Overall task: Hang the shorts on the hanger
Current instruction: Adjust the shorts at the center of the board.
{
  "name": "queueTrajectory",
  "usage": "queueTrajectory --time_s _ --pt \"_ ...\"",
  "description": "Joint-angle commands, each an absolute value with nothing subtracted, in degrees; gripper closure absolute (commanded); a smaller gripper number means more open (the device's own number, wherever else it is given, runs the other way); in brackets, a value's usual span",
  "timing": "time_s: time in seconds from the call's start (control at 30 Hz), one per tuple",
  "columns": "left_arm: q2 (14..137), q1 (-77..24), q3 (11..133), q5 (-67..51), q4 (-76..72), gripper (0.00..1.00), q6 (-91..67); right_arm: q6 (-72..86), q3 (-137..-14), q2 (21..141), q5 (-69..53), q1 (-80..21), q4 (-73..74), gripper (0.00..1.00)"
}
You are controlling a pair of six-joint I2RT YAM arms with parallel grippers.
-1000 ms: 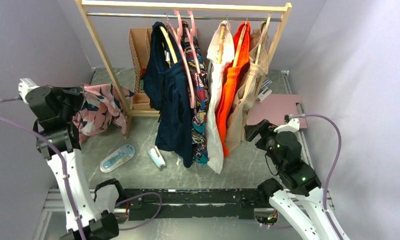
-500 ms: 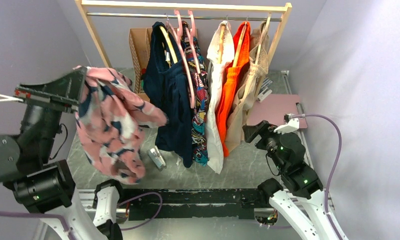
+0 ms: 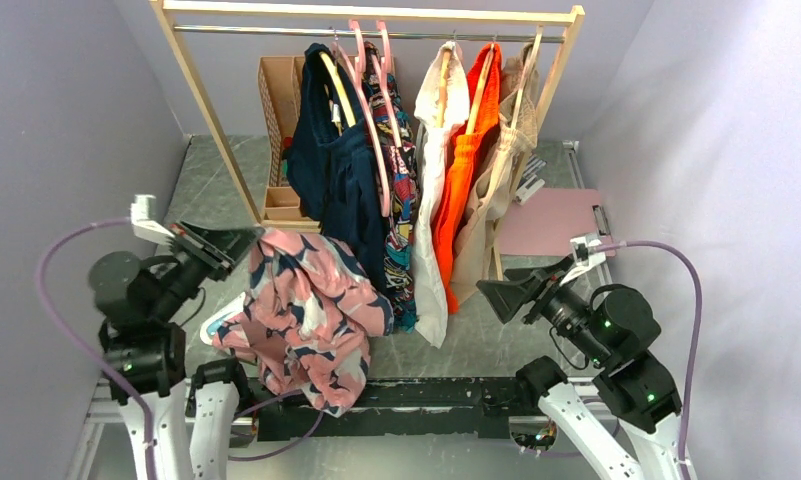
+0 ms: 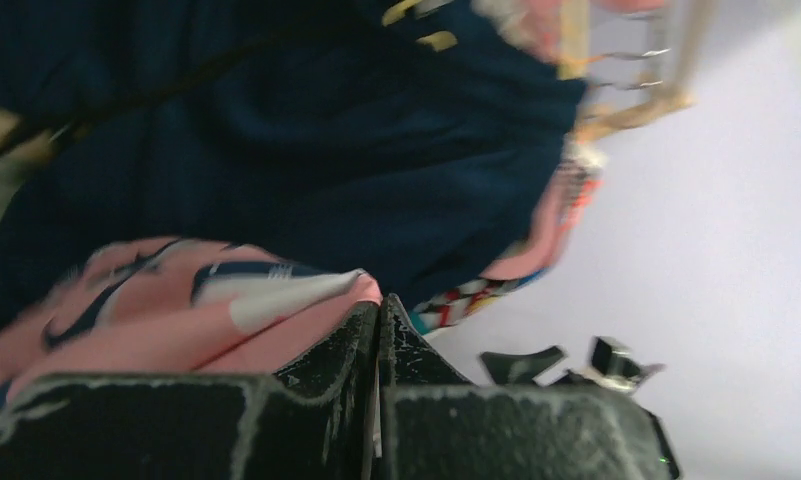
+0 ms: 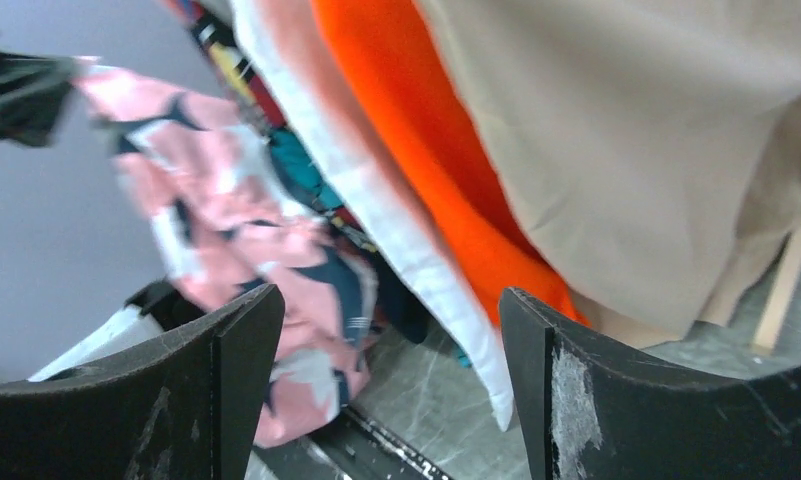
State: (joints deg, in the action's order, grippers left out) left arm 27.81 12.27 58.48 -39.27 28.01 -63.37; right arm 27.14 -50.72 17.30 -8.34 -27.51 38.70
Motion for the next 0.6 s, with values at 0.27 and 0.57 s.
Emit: queueTrajectory --time_s 0.27,0.57 --pt "26.6 7.2 33.3 -36.2 32.0 0.93 -52.1 23.5 -48.7 19.6 -27.4 -20.0 38.4 0.23" --pt "34.7 4.7 33.1 -33.4 28.7 0.93 -46.9 22.6 -50.2 20.9 -16.7 -19.4 36.9 0.25"
